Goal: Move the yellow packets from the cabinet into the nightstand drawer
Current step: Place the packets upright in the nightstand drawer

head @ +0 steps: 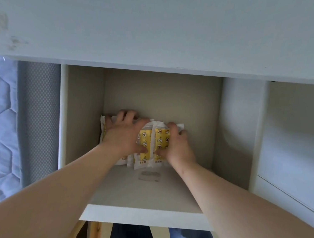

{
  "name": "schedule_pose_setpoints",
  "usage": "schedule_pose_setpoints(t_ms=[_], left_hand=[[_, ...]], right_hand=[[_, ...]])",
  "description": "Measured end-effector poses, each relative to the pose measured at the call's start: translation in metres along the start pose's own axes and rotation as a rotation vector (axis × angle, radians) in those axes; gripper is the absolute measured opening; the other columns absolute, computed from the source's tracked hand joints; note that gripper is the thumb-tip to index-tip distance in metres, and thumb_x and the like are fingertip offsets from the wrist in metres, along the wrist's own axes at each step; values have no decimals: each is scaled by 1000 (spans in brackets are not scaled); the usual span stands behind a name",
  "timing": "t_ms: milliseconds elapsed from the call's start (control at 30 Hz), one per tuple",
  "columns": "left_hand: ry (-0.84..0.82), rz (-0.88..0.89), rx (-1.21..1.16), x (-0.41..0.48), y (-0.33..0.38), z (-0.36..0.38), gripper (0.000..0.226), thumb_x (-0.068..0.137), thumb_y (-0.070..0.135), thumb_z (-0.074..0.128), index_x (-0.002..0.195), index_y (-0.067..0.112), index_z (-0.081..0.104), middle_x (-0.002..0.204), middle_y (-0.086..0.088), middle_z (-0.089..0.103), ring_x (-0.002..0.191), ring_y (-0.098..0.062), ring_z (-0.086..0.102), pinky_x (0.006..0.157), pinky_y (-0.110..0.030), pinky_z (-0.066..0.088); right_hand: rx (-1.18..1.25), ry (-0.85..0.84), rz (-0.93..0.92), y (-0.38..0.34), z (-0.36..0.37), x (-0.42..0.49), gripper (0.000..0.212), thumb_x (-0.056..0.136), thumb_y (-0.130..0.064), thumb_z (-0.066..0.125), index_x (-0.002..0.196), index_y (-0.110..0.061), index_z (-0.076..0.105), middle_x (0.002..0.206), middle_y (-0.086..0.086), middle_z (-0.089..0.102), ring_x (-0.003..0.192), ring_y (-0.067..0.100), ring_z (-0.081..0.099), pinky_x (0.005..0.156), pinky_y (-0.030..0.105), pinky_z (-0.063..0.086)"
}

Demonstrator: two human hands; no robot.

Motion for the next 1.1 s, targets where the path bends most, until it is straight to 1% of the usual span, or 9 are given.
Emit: schedule_pose_setpoints(t_ms=[167,300,367,533,600,700,867,967,1100], left_hand=[[44,30,87,-7,9,6,89,72,65,61,144,44,13,153,1,4,143,-27,-3,110,-62,6],[60,88,191,-6,21,13,89,76,70,52,146,42,4,156,1,-2,144,-31,-9,104,-70,-6],[55,99,198,-5,21,15,88,78,71,48,146,44,0,156,1,0,144,-31,-4,105,-70,-5],[81,94,101,-5,15,13,88,77,65,55,145,43,4,151,4,14,137,-25,14,109,-58,18],[84,90,95,-6,14,11,88,77,63,57,146,38,9,150,3,18,137,-24,16,108,-58,16],[76,94,98,-9,16,12,84,78,58,58,146,33,15,150,2,18,139,-24,14,110,-63,6],[20,66,58,-16,11,17,97,78,57,59,149,33,-4,156,3,3,145,-26,-5,110,-63,-3],[-17,16,15,-25,7,12,97,81,55,58,149,32,-9,158,3,-5,145,-28,-12,111,-61,-3],[5,-11,-86,-43,5,0,92,82,47,59,149,32,-2,157,2,-2,145,-27,-8,114,-54,4]], right_hand=[[-128,36,-19,3,-7,-1,75,81,-33,70,141,-31,23,132,9,39,108,29,57,79,35,49],[37,21,-16,15,-10,1,76,81,-16,71,141,-29,26,125,10,46,107,27,56,79,25,43],[68,25,-32,17,-11,2,78,80,-11,71,141,-29,27,121,10,50,108,26,56,78,23,42],[-18,9,-63,15,-9,2,77,83,-16,68,144,-33,23,128,9,47,111,27,55,83,30,46],[-60,-19,-90,11,-4,2,75,85,-18,65,144,-36,23,132,8,42,112,27,55,85,30,46],[-82,-56,-92,10,1,-2,73,87,-19,61,145,-39,22,134,9,39,114,28,53,90,33,46],[-123,-110,-63,8,7,-10,83,88,-24,60,149,-39,5,133,12,43,116,30,53,97,38,46],[-133,-89,-45,4,4,-16,86,89,-23,58,149,-37,-2,128,12,52,112,30,56,91,38,48],[-145,-49,-25,-6,-7,-37,84,87,-23,57,149,-34,1,121,8,57,105,28,59,83,36,51]])
Point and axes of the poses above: each hand's wrist, its own x-axis towards the middle knuckle, its own z-axis out of the palm, y = z × x, the point moved 6 cm from there along x, towards the middle knuckle
